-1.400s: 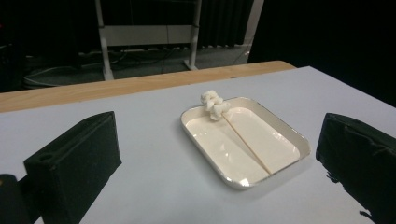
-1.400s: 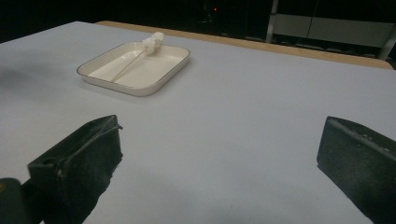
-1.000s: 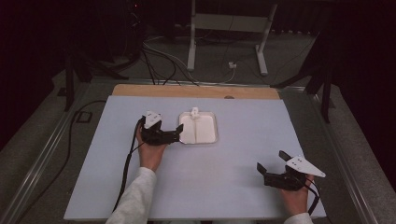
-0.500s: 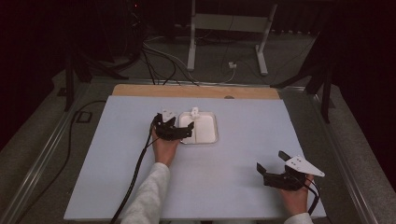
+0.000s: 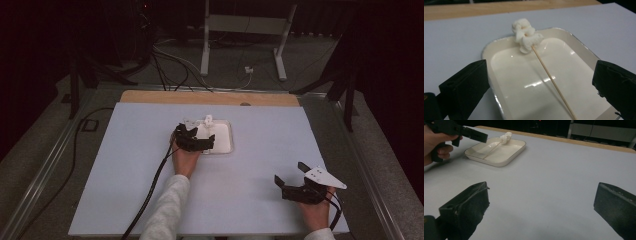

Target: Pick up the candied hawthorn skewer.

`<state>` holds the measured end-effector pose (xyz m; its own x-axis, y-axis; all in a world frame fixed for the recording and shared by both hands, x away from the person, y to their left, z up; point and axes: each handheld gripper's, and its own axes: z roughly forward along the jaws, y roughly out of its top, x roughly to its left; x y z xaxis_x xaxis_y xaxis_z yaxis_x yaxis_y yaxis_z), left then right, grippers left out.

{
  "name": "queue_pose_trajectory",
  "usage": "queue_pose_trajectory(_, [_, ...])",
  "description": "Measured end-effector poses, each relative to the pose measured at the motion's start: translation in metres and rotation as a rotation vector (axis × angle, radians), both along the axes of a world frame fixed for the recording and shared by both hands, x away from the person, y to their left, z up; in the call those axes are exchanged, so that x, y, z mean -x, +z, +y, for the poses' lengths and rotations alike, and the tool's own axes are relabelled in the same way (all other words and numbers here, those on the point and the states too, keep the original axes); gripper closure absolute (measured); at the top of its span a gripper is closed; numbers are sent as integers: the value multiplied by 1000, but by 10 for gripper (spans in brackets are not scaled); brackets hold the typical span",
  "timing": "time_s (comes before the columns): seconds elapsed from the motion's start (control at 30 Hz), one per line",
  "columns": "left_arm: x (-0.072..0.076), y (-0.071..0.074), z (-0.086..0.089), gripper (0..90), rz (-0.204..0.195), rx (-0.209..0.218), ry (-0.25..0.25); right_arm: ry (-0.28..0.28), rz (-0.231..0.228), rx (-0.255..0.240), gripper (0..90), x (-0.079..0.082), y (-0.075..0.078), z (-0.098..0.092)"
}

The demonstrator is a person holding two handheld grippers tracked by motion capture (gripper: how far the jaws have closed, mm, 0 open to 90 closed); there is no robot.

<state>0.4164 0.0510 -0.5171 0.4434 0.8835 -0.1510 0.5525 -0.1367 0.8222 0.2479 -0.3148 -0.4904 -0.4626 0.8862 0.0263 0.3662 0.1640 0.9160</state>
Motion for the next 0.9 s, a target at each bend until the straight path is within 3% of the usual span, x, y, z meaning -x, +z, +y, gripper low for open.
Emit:
queue_pose_trajectory(0.2, [-2,-7,-14,94,34,-38,-11,-2,1,5,0,0,0,0])
queue_pose_trajectory(0.33, [-3,-9,-19,267,57,-63,-19,-3,1,8,0,0,0,-1])
queue_pose_trajectory(0.43, [-4,-11,-21,461,68,-87,-25,-3,-1,14,0,0,-1,0])
queue_pose_trajectory(0.5, [-4,-11,-23,532,75,-108,-37,-4,-1,16,0,0,-1,0])
queue_pose_trajectory(0.57, [-4,-10,-25,610,65,-159,-27,-4,-1,16,0,0,-1,0])
queue_pose_trajectory(0.63, [-6,-9,-23,697,72,-175,-12,-4,0,15,0,0,-1,0])
queue_pose_trajectory(0.77, [-7,-8,-20,830,84,-181,-3,-5,0,13,0,0,0,0])
queue_pose_trajectory(0.9, [-9,-7,-16,897,107,-169,5,-3,3,14,0,0,-1,0])
